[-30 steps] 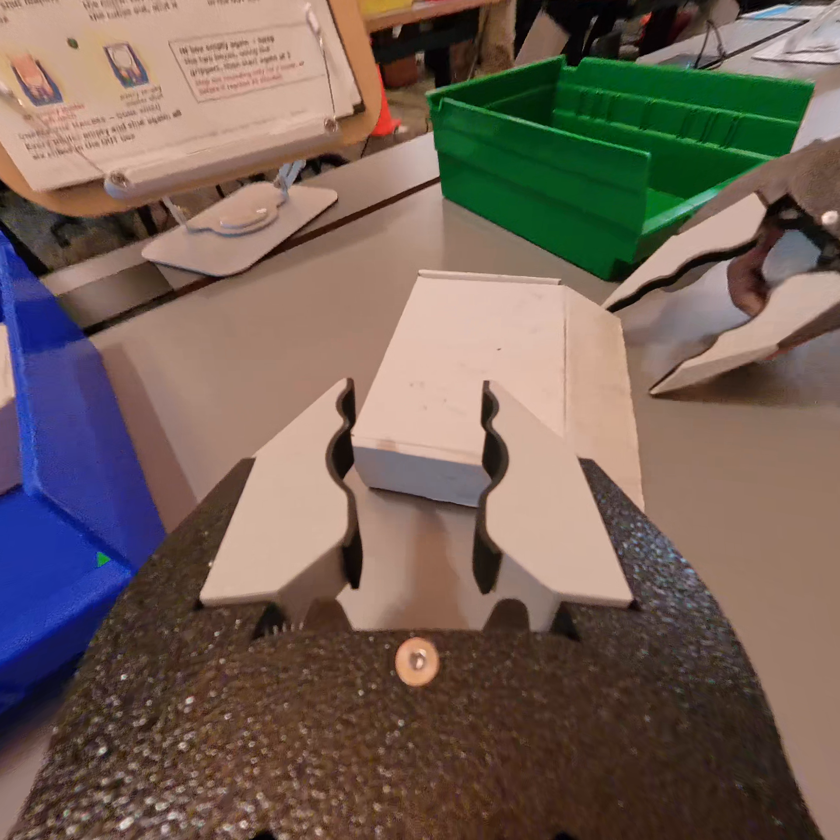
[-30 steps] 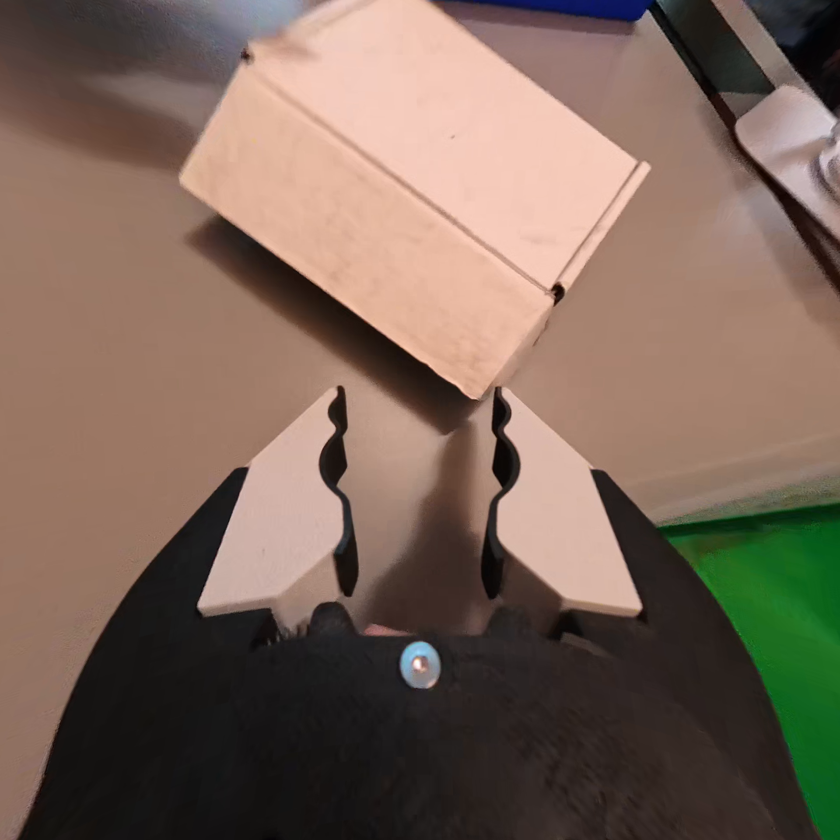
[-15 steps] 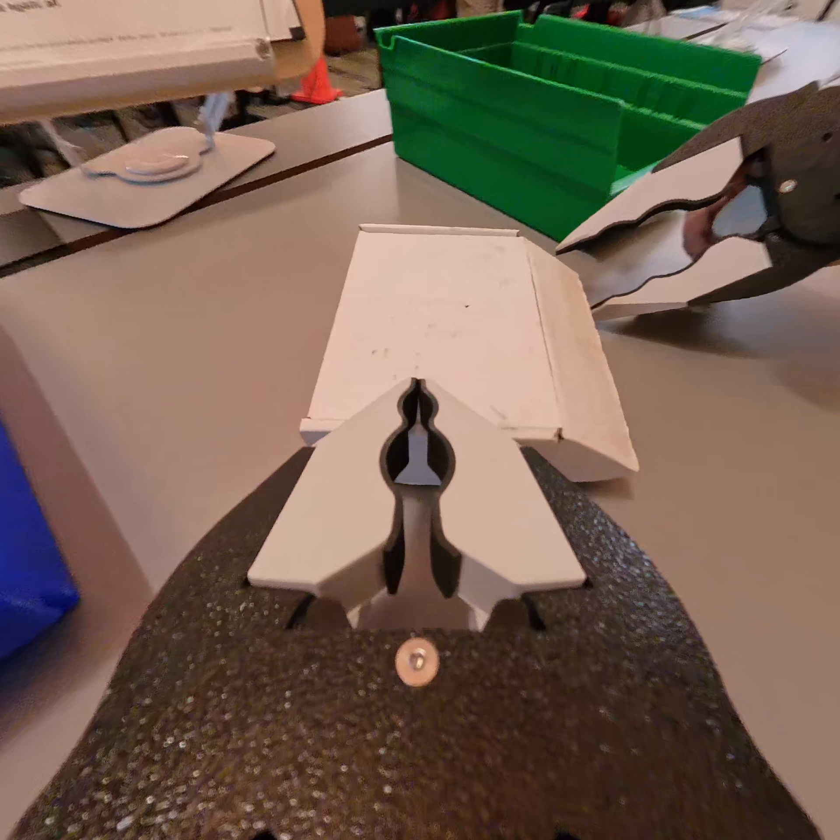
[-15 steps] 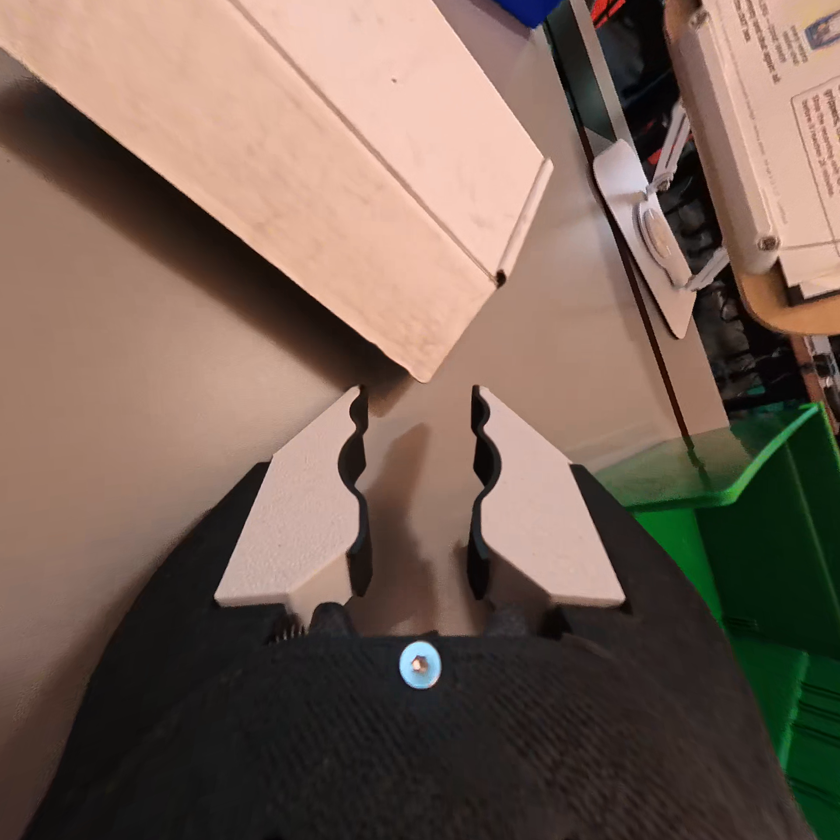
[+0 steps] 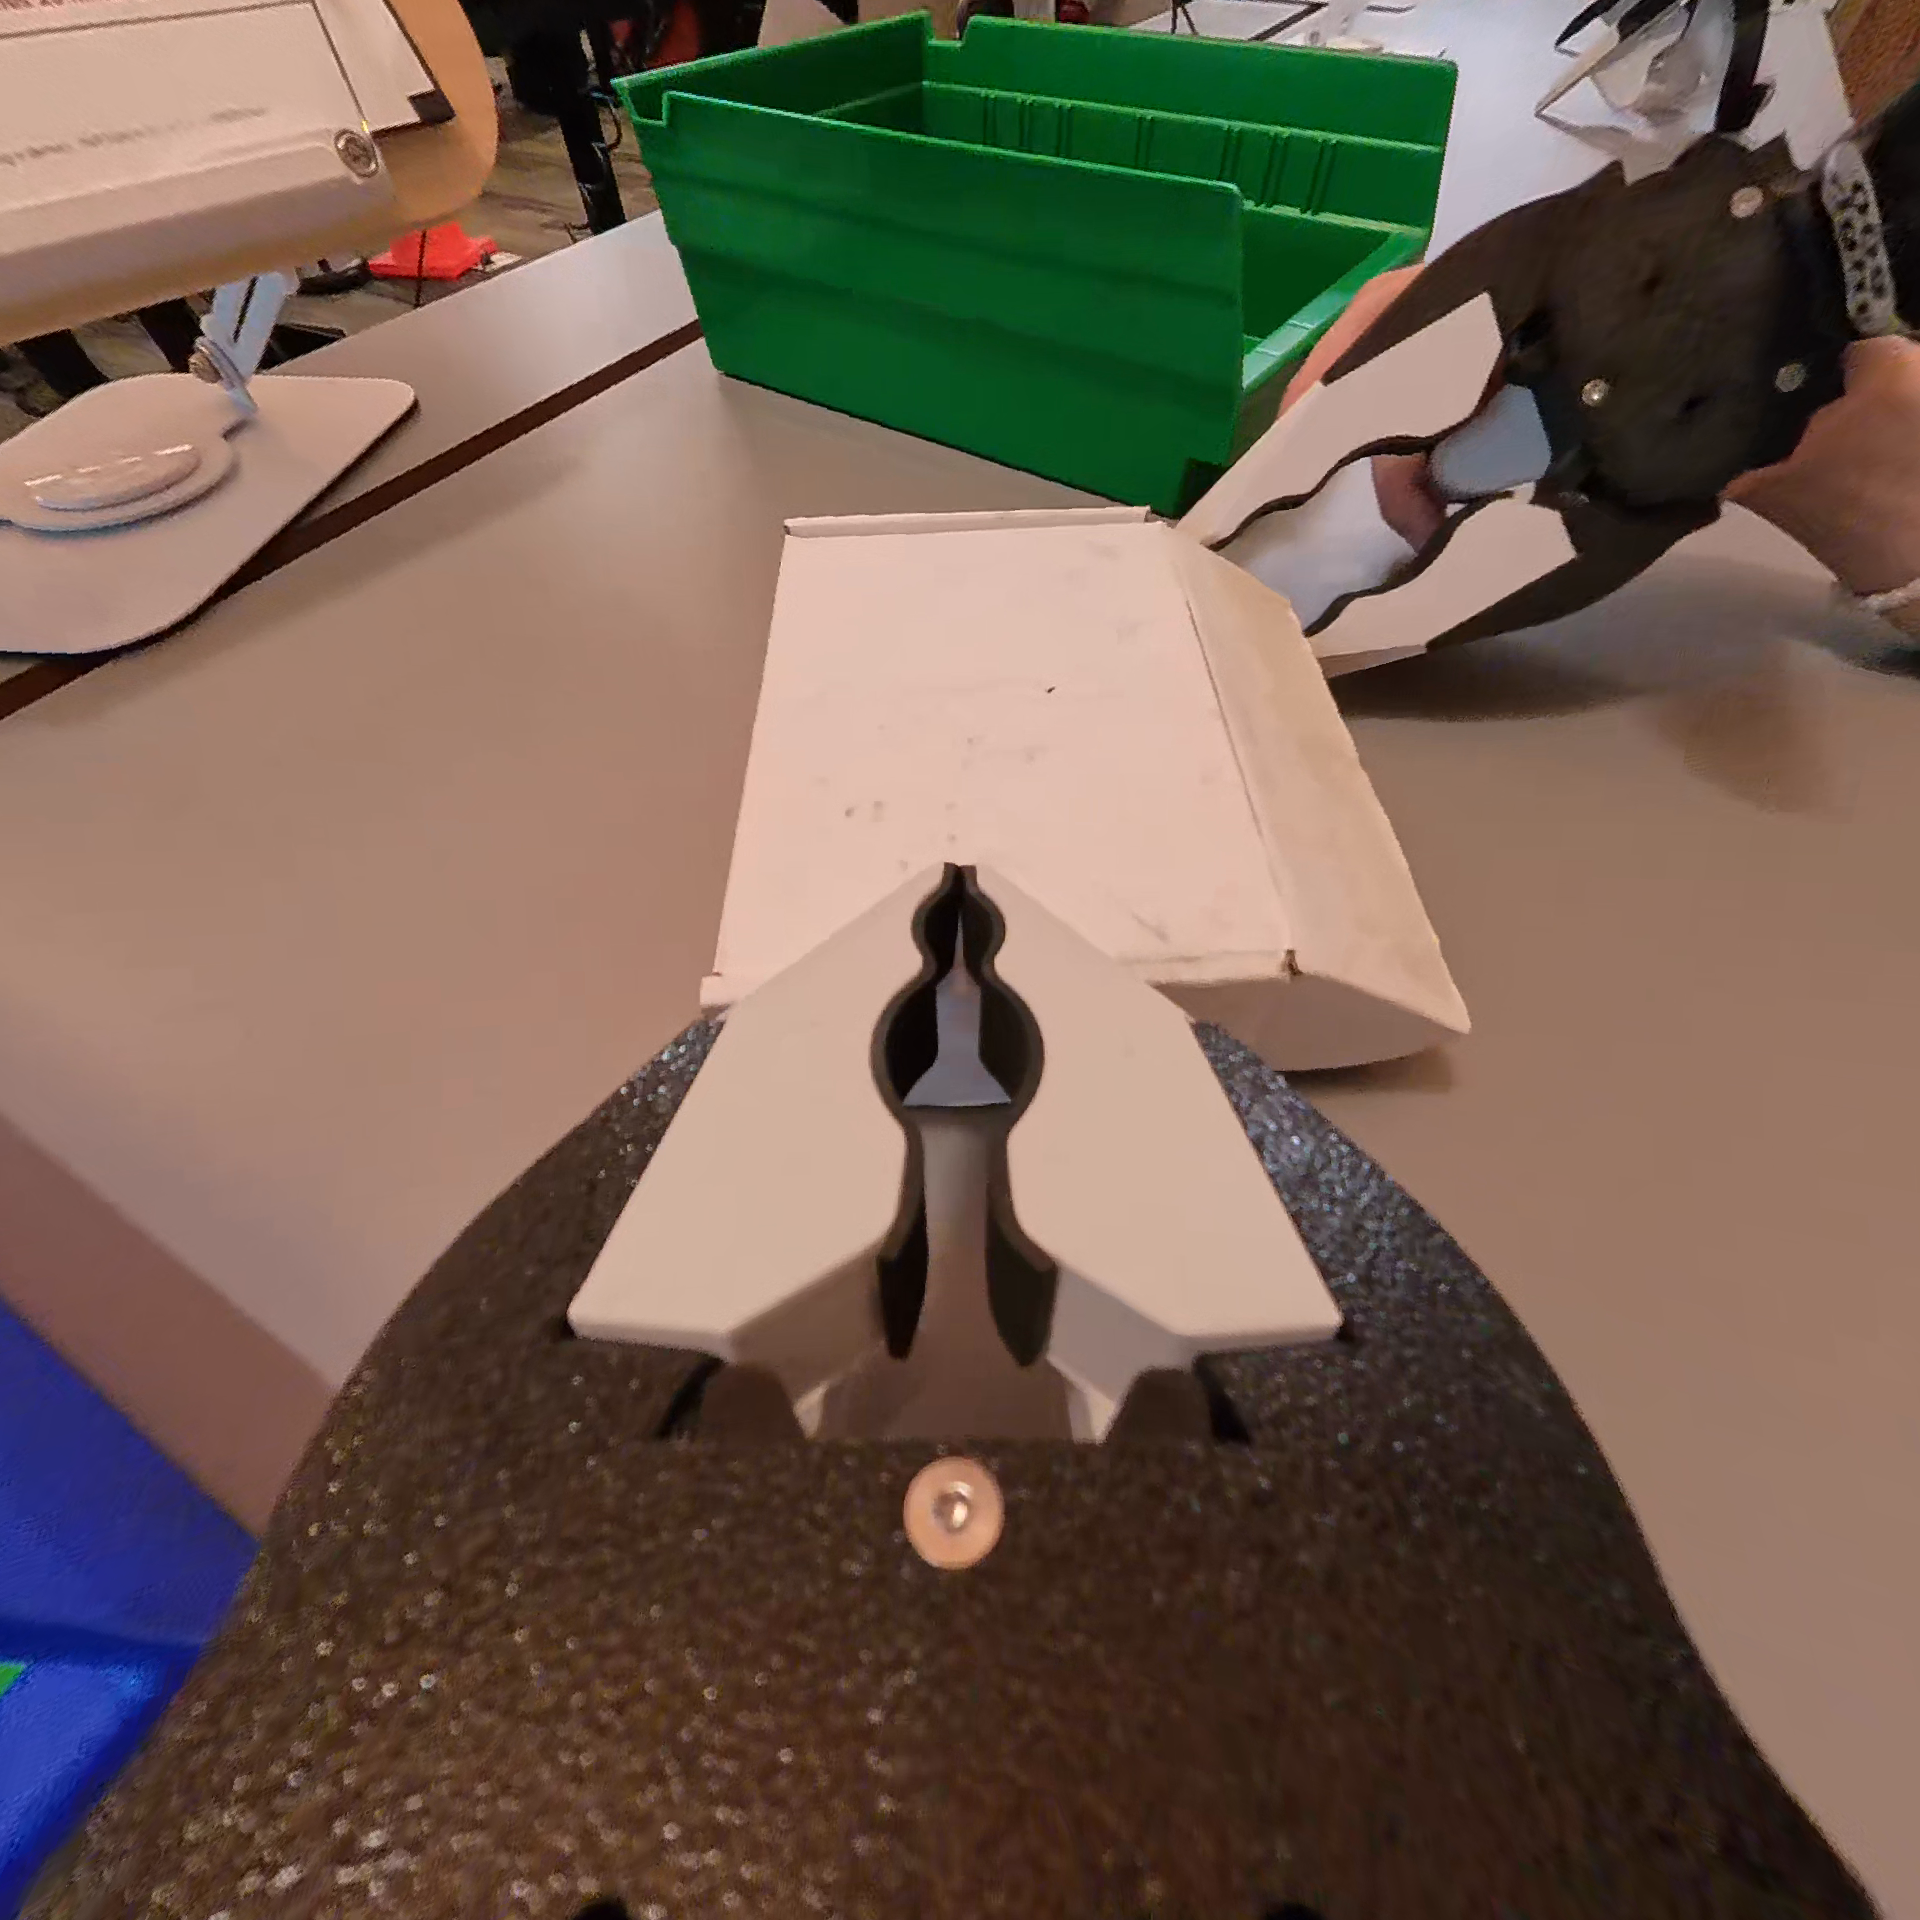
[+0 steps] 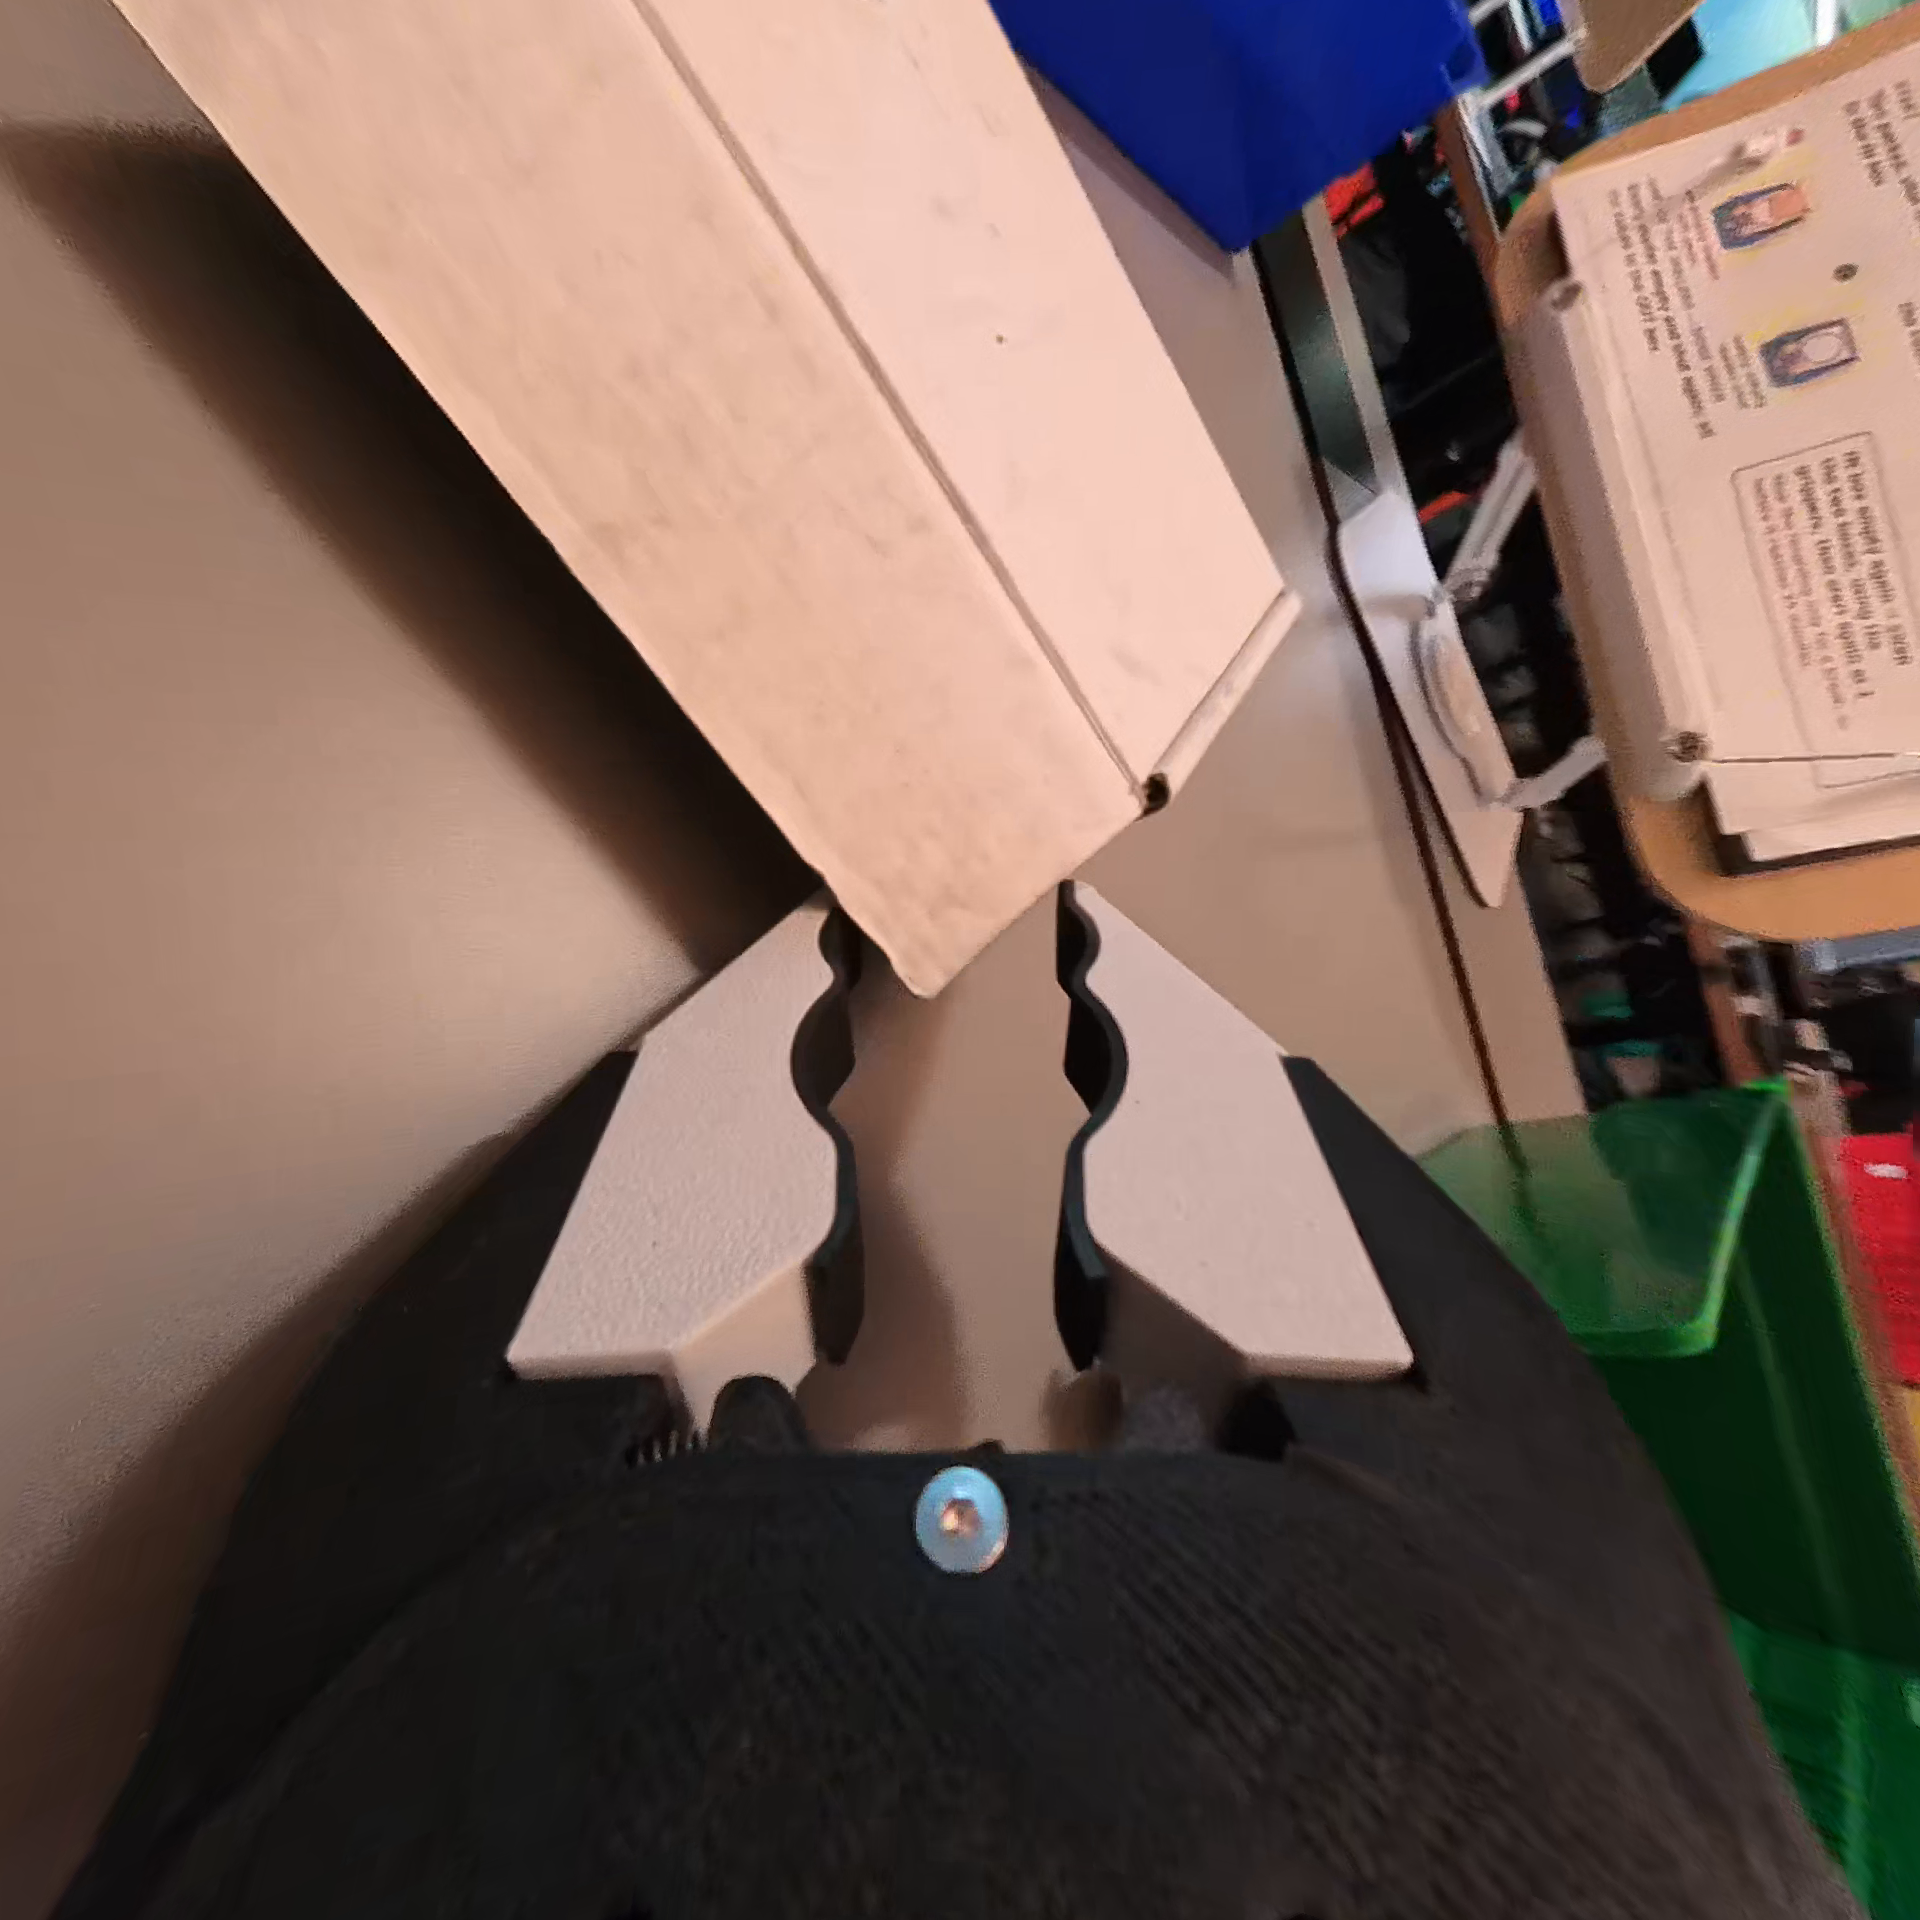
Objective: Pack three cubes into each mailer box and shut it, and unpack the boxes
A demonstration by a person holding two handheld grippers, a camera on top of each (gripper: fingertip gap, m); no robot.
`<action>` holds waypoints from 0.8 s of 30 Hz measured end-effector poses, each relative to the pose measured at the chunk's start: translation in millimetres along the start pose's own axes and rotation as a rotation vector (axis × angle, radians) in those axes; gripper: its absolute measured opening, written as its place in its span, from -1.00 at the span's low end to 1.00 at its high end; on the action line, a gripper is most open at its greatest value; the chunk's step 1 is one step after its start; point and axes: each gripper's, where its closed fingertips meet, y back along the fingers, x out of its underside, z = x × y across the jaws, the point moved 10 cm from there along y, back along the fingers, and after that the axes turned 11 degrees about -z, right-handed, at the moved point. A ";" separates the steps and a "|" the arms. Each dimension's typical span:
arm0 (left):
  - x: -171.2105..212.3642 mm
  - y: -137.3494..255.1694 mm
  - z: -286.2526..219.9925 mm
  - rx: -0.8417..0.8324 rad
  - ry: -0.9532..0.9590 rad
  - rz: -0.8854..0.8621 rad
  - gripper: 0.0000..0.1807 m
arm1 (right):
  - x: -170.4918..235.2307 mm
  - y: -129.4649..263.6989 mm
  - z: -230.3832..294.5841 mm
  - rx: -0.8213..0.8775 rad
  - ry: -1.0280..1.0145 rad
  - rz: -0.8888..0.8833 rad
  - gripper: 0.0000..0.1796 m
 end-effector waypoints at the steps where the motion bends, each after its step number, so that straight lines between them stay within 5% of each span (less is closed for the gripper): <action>1: 0.0 0.0 -0.4 -0.006 -0.006 0.000 -1.00 | -0.4 -0.8 1.2 0.018 0.027 0.019 -0.63; 7: 0.2 0.0 0.5 -0.047 -0.005 0.001 -1.00 | -6.7 6.5 10.5 0.028 0.062 0.011 -0.74; 16: 0.1 -1.0 -2.9 -0.095 -0.018 0.004 -1.00 | -4.7 13.3 6.5 -0.066 -0.210 -0.099 -0.80; 24: 0.1 -1.3 -1.8 -0.105 -0.009 0.003 -1.00 | -4.0 17.2 13.4 -0.104 -0.027 -0.106 -0.67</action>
